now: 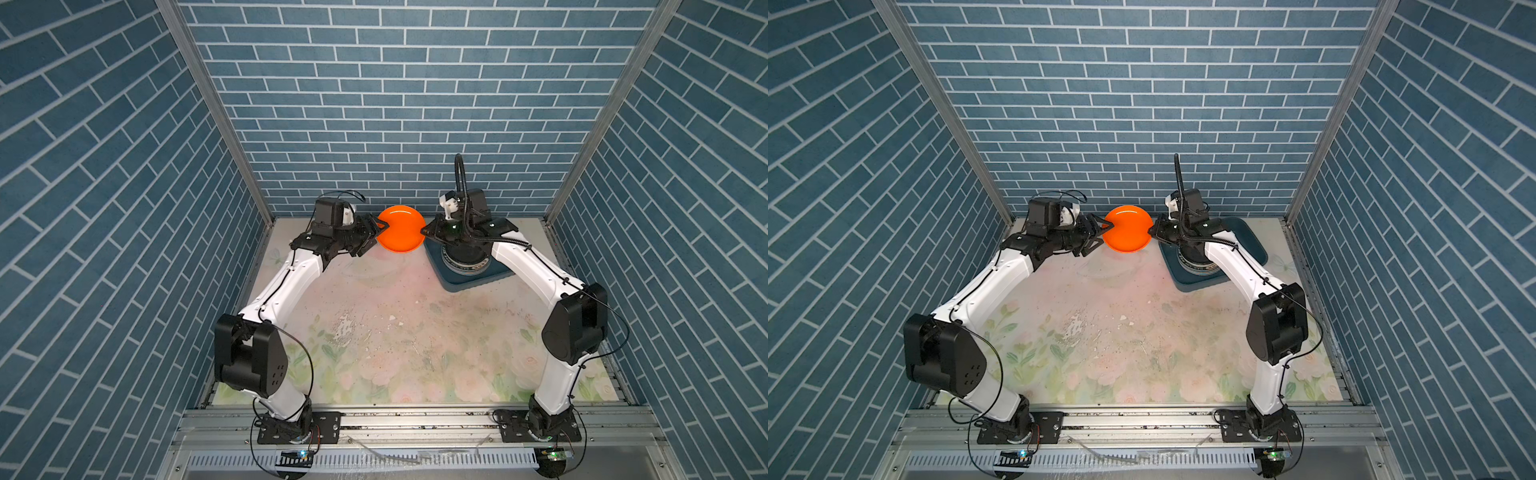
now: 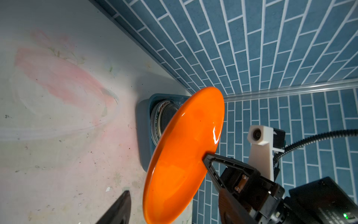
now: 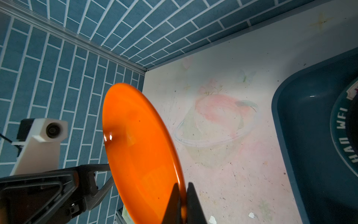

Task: Place the plates into the plastic bin on the countertop
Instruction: 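Lower the orange plate onto the stack with the right gripper while the left withdraws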

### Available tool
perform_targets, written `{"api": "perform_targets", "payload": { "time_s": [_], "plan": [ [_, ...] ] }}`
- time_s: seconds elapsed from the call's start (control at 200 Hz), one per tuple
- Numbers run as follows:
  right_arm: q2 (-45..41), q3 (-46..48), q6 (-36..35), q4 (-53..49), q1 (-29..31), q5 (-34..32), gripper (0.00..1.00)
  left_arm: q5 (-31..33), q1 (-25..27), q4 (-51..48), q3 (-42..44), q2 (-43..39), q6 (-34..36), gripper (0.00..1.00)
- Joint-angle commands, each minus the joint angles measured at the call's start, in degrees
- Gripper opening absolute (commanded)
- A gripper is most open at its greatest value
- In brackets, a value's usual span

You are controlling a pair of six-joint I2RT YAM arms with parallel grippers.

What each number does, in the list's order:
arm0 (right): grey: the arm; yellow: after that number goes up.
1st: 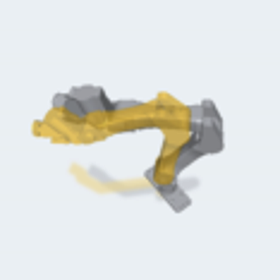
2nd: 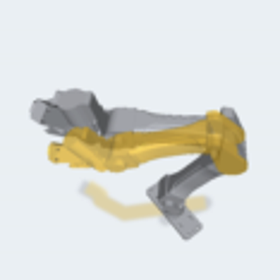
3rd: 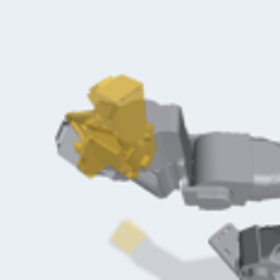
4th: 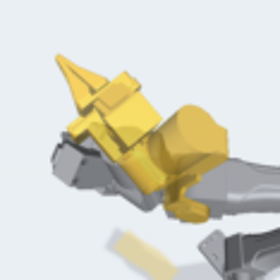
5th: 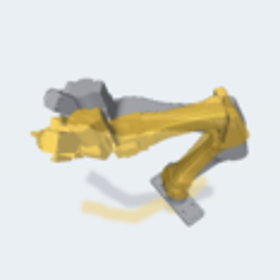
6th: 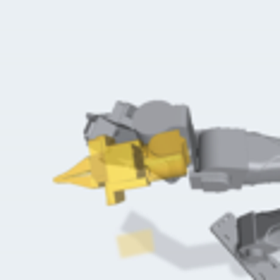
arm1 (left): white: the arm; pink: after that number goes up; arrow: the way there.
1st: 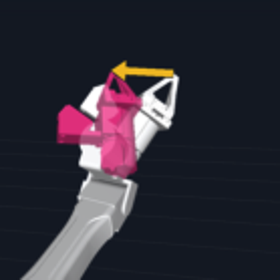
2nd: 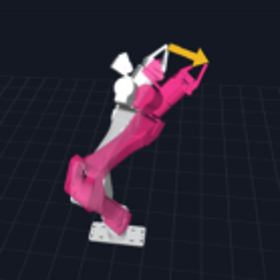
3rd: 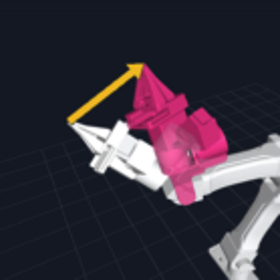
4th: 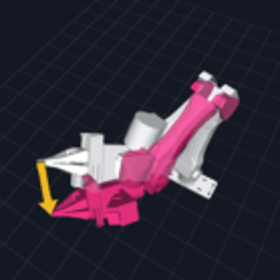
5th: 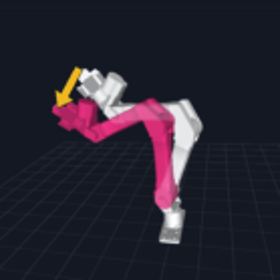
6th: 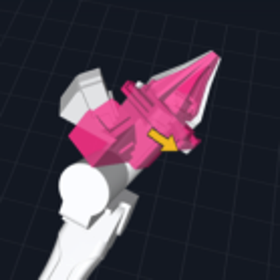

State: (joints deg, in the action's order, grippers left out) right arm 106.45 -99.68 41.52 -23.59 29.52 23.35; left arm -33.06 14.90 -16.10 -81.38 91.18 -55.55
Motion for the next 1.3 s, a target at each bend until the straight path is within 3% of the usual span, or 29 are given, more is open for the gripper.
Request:
{"api": "perform_targets", "payload": {
  "time_s": [0.0, 0.15, 0.38, 0.805, 1.295],
  "plan": [
    [-1.8, 0.4, -0.9, -0.6, 0.0, -0.5, 0.03, 1.8, -0.2, 0.9, 1.2, -2.6, 2.0, 0.86],
    [-2.3, 1.1, -1.1, -1.3, -0.4, -0.5, 0.04, 4.9, -1.1, -2.6, 1.1, -5.2, 5.5, 1.0],
    [-3.2, 3.4, -0.7, -2.2, -3.0, -2.3, 0.04, 7.4, -2.0, -3.9, 2.8, -10.5, 9.1, 1.0],
    [-4.3, 9.9, -0.3, -3.1, -12.5, -6.5, 0.05, 8.4, -2.0, -2.9, 7.4, -16.9, 9.1, 1.0],
    [2.6, 6.9, -1.2, -6.5, -19.4, -8.4, 0.05, 11.5, -2.0, -5.3, 9.0, -20.1, 8.8, 1.0]
  ]
}}
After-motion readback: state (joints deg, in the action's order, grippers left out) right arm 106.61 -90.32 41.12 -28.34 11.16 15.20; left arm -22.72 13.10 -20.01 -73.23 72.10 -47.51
